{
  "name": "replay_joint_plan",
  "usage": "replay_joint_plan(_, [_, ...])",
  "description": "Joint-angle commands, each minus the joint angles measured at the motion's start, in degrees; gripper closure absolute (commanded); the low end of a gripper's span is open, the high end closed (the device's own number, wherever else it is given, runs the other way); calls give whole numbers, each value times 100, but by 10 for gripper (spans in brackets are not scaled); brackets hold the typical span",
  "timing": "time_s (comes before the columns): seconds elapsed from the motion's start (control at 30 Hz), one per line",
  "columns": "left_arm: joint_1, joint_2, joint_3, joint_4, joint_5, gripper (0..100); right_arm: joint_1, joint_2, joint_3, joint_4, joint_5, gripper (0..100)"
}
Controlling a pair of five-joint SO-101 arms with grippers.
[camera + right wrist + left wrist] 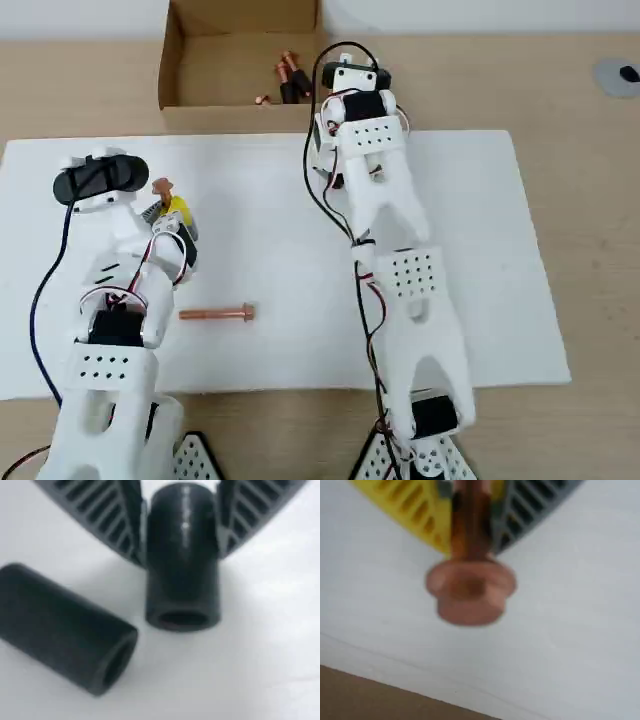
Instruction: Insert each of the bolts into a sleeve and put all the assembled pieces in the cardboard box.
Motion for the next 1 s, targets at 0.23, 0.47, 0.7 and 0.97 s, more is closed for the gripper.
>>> replay_joint_plan(0.23, [35,-171,-70,-141,325,995,-233,-242,-1490,484,1108,989])
replay_joint_plan(0.47, [35,-171,-123,-229,756,994,-1042,-1710,-2818,782,2558,989])
replay_joint_plan(0.7, [18,-180,-325,-193,756,995,-1587,-3732,-2756,835,3068,989])
replay_joint_plan(0.97, [35,-180,-580,-167,765,995,-2299,-5771,-180,853,2593,989])
